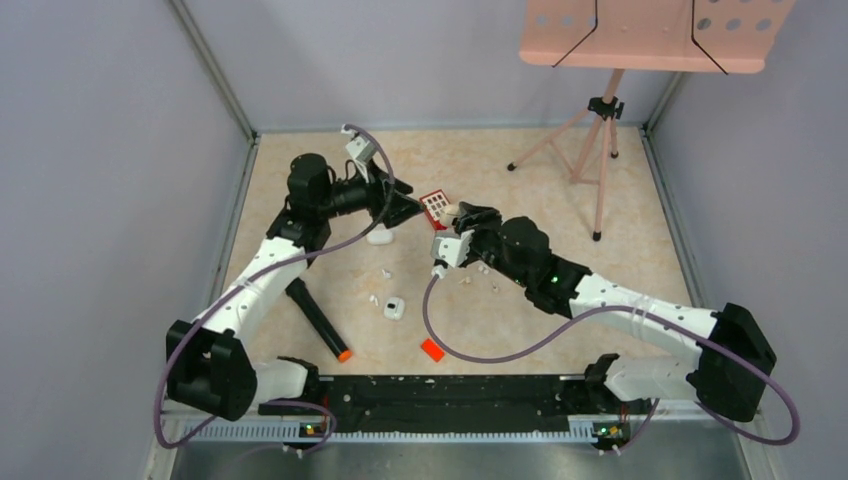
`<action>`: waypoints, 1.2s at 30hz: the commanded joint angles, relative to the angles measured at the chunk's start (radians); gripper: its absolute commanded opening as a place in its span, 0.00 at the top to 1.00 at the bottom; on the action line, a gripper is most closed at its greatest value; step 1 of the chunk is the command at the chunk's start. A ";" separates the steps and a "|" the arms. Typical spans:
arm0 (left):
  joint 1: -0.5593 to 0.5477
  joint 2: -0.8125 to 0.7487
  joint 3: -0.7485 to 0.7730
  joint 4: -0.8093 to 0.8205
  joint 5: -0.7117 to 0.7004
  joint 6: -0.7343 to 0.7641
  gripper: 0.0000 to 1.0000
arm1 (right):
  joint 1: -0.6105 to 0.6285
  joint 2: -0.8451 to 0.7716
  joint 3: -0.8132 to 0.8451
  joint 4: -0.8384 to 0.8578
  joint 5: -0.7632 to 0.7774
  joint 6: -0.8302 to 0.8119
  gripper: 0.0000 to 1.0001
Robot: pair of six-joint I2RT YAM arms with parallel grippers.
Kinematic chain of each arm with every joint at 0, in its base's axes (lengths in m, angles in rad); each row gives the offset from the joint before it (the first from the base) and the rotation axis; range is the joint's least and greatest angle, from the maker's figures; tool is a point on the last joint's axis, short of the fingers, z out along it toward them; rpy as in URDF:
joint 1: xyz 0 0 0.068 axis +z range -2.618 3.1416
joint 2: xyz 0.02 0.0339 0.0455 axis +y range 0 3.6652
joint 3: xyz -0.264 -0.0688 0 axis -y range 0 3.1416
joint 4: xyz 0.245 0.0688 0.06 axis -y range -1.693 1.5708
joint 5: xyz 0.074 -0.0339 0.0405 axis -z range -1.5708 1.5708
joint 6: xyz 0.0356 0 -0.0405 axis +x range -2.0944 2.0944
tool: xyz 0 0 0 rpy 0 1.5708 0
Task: Insert the wireless bluetooth earbuds into the charging case
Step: Pick up the charging case at the center of the board.
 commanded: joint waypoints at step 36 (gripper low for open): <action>-0.162 0.137 0.118 0.230 0.092 0.120 0.76 | 0.016 0.004 -0.036 0.349 -0.059 -0.329 0.81</action>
